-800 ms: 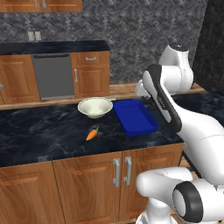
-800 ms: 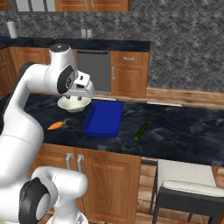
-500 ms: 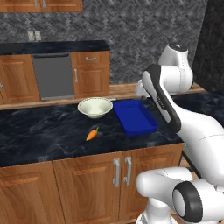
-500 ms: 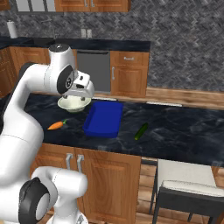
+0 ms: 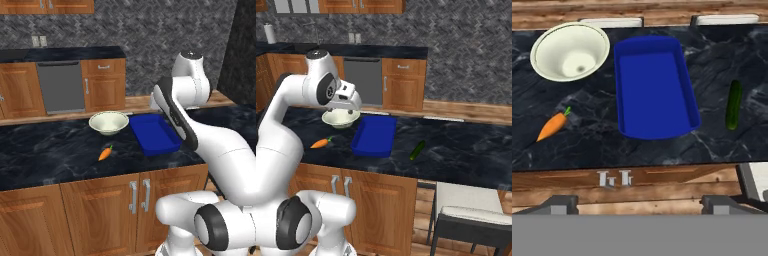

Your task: Place the two vegetables and bowl onto the tray for setting up a vegetable dip station.

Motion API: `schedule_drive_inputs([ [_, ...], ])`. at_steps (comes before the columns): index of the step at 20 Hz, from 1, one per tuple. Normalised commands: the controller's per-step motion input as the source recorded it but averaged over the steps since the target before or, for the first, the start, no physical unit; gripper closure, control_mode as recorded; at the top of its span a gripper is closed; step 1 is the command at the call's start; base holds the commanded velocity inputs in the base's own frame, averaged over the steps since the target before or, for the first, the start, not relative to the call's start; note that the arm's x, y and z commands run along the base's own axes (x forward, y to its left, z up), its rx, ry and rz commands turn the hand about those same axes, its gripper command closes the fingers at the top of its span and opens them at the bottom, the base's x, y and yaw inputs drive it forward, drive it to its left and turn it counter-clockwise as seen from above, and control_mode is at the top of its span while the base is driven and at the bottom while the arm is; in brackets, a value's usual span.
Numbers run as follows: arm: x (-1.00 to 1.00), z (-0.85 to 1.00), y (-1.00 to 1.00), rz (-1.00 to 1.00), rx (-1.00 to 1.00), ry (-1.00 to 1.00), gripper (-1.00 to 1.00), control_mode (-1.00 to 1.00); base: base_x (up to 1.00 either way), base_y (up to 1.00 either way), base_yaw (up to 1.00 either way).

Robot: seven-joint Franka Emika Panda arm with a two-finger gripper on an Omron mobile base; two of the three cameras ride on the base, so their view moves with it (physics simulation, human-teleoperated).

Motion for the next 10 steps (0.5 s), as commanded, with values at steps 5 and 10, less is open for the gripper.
schedule_drive_inputs([
  [5, 0.14, -0.10, 0.00, 0.03, 0.00, 0.00, -1.00, -1.00, 0.00, 0.00, 0.00],
  [10, 0.20, -0.10, -0.01, 0.05, 0.04, 0.00, -1.00, -1.00, 0.00, 0.00, 0.00],
])
